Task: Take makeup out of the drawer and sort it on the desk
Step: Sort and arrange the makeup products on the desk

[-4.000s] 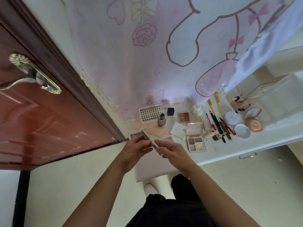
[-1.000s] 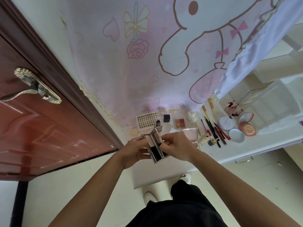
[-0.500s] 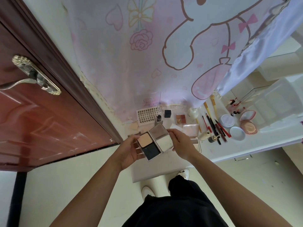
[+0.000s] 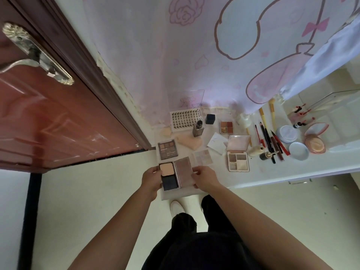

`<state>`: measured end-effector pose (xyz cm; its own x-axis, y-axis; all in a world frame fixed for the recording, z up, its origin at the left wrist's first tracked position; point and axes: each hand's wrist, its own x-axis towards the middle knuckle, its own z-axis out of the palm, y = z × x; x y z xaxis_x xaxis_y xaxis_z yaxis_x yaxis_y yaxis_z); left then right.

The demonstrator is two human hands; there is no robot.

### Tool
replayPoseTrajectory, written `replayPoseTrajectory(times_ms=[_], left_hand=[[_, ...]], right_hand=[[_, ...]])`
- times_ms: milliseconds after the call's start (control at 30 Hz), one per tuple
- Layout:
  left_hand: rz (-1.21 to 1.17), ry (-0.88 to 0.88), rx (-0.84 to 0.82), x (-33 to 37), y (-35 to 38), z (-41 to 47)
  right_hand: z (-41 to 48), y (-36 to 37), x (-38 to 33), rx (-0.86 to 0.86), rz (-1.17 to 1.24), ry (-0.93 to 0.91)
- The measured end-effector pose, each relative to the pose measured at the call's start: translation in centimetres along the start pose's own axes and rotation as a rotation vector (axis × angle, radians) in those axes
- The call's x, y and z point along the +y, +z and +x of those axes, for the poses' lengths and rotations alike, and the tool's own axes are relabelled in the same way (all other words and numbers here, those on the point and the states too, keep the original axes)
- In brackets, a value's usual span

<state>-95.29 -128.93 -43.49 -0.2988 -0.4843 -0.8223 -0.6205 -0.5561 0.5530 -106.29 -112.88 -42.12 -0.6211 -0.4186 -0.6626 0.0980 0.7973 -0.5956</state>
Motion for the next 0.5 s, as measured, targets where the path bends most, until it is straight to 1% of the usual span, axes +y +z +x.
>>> replayPoseTrajectory(times_ms=[67,133,167,267,400,500], left_hand=[[0.21,0.07,0.066,-0.7,-0.4,0.7],[0.45,0.17,0.134,-1.1,-0.6,0.5],[0.521,0.21,0.165,-1.2,-0.5,0.4],[0.56,0.251,0.206,-1.6,-0.5,0.5],[0.526,0.214,0.199,-1.6,-0.5,0.8],[0.535,0.226,0.186,-1.4,-0.4,0.7]], right_hand=[[0.3,0.8,0.3,0.055,-0.15,-0.008],[0.4,1.3,0.6,0.108,-0.202,0.001],[0.5,1.5,0.8,0.121,-0.212,0.008],[0.6,1.7,1.2,0.131,-0.259,0.005],[0.8,1.6,1.5,0.127,-0.227,0.017],[0.9,1.3,1.8,0.123,-0.231,0.022]])
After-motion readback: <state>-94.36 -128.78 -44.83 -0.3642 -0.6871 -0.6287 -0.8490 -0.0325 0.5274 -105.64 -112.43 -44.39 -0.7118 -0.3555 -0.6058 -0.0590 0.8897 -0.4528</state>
